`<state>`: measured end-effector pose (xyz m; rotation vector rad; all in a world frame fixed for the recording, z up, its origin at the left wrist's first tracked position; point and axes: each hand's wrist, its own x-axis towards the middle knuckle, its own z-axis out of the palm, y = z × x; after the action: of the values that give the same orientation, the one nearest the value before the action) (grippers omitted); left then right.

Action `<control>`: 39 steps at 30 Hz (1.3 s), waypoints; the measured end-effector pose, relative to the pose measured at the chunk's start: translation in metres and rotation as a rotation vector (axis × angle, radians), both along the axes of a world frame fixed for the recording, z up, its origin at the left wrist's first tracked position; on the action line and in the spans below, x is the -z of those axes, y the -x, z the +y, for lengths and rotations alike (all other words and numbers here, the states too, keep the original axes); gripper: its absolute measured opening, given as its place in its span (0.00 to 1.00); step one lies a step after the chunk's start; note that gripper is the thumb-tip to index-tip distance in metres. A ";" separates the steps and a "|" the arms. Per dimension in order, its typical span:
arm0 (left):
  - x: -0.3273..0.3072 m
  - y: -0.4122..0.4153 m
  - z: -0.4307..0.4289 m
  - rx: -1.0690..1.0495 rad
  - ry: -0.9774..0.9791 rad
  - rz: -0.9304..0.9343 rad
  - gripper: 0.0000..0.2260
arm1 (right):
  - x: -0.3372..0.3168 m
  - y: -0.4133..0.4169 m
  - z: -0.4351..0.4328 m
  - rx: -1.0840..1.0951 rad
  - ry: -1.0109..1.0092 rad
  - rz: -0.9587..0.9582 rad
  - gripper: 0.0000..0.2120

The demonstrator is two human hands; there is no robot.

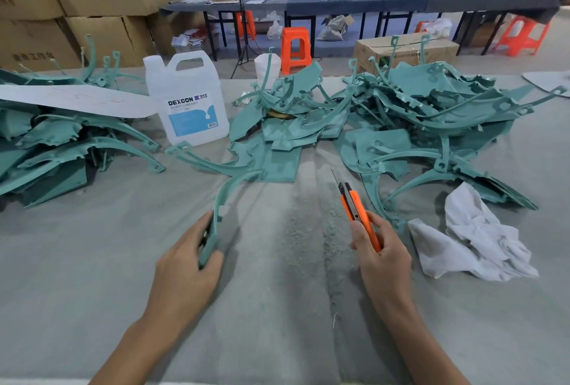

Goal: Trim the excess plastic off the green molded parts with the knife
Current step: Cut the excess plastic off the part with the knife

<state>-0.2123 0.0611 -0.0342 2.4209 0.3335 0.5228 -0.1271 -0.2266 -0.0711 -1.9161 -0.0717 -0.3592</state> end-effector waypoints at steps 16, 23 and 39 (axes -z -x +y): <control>0.028 -0.055 -0.053 0.250 0.044 0.063 0.32 | -0.013 0.023 -0.008 -0.071 0.031 -0.003 0.06; 0.033 -0.059 -0.047 0.224 0.036 0.096 0.29 | -0.024 0.047 -0.019 -0.246 0.166 0.045 0.13; 0.036 -0.058 -0.049 0.207 0.077 0.095 0.29 | -0.046 0.010 -0.026 -0.318 0.492 -0.037 0.19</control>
<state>-0.1540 0.0117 -0.0703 2.3756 0.1374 0.2992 -0.1371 -0.2522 -0.0255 -2.3343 -0.5246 -0.1678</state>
